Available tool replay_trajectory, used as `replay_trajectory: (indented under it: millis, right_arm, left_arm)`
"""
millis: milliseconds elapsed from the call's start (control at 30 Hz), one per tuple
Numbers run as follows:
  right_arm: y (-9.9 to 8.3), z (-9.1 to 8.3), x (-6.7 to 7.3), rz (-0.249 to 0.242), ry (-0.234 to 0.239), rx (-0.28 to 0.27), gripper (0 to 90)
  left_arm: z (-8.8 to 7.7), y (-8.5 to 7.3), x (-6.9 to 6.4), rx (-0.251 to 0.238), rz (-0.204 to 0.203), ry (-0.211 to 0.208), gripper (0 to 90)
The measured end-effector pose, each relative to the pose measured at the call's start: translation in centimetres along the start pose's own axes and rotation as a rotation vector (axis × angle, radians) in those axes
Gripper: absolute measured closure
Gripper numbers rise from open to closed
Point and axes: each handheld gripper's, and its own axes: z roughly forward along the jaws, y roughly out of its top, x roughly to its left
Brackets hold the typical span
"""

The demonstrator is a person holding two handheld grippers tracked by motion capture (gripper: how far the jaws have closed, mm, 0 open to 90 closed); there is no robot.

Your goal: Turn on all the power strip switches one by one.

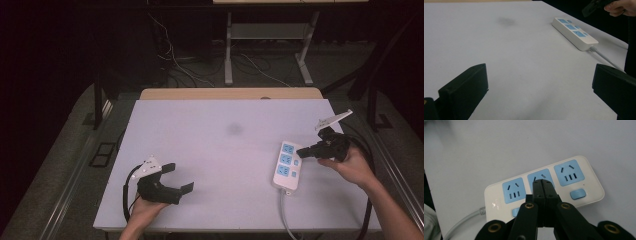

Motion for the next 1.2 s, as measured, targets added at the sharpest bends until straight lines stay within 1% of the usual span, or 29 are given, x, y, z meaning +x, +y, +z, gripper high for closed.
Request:
replay_trajectory:
  millis: [267,600,733,833,900,1133,1200]
  right_arm:
    - [0.0,0.9,-0.5,0.002,0.001,0.023,90.0]
    - [-0.5,2.0,-1.0,0.01,0.006,0.05,90.0]
    - [-0.7,2.2,-1.2,0.012,0.008,0.05,90.0]
    - [-0.8,2.5,-1.2,0.021,0.012,0.056,90.0]
    - [-0.9,2.9,-1.2,0.019,0.005,0.07,90.0]
    - [-0.8,3.1,-1.1,0.022,0.003,0.067,90.0]
    - [-0.8,3.1,-1.1,0.013,-0.004,0.071,90.0]
  left_arm:
    - [0.0,0.0,0.0,0.001,0.002,-0.001,0.0]
    - [0.0,0.0,0.0,0.001,0.001,0.001,0.0]
    - [0.0,0.0,0.0,0.002,0.001,0.002,0.0]
    - [0.0,0.0,0.0,0.001,0.0,0.002,0.0]
    - [0.0,0.0,0.1,0.001,0.0,0.002,0.0]
    - [0.0,0.0,0.0,0.001,0.001,0.002,0.0]
    - [0.0,0.0,0.0,0.002,0.003,0.002,0.0]
